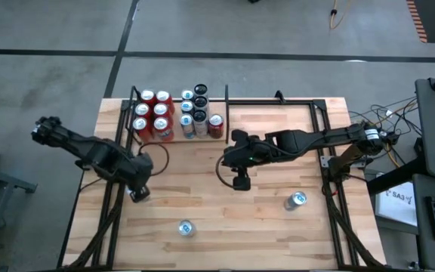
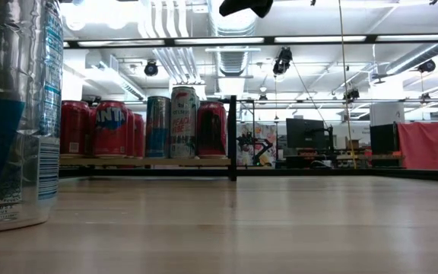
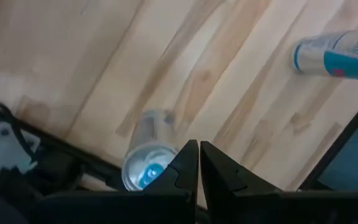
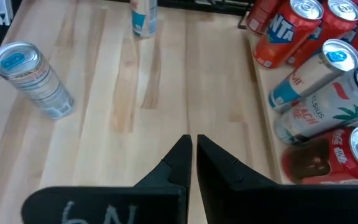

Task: Place canned beverage on shelf
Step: Put the blue soda can on the shelf beside the other aligned blue soda cans

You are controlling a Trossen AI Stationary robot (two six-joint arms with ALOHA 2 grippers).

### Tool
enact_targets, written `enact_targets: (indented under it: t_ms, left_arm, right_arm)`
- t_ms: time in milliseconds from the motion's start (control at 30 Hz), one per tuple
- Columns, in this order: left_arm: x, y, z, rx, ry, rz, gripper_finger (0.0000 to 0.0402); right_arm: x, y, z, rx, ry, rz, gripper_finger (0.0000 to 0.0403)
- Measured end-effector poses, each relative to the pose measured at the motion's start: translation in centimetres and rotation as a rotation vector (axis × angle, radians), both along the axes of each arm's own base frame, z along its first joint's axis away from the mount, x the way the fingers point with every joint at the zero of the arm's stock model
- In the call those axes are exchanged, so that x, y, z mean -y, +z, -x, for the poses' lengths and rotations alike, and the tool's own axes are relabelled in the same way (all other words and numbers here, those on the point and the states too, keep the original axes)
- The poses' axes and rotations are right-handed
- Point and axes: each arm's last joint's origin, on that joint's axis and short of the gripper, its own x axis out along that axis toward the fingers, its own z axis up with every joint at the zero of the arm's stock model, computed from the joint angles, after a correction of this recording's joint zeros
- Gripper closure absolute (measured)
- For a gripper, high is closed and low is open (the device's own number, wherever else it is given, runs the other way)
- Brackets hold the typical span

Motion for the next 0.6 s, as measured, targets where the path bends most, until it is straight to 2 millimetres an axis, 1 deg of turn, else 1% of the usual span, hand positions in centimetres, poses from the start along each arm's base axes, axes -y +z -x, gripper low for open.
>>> enact_targets:
  t_ms: [100, 200, 300, 433, 600]
  left_arm:
    - [0.5, -0.1, 0.0, -0.021, 0.028, 0.004, 0.0402]
    - [0.8, -0.7, 0.0, -0.070, 0.084, 0.020, 0.0400]
    - [0.9, -1.1, 0.1, -0.119, 0.129, 0.025, 0.0387]
    - [0.9, -1.2, 0.2, -0.139, 0.152, 0.020, 0.0348]
    - [0.9, -1.4, 0.1, -0.151, 0.173, 0.013, 0.0272]
  right_arm:
    - [0.0, 0.0, 0.0, 0.001, -0.006, -0.006, 0.0390]
    - [-0.1, 0.0, 0.0, 0.000, -0.003, -0.006, 0.0390]
    - [-0.1, 0.0, 0.0, 0.000, 0.005, 0.003, 0.0390]
    - [-0.1, 0.0, 0.0, -0.001, 0.007, 0.004, 0.0390]
    - [-0.2, 0.0, 0.0, -0.002, 0.009, 0.004, 0.0390]
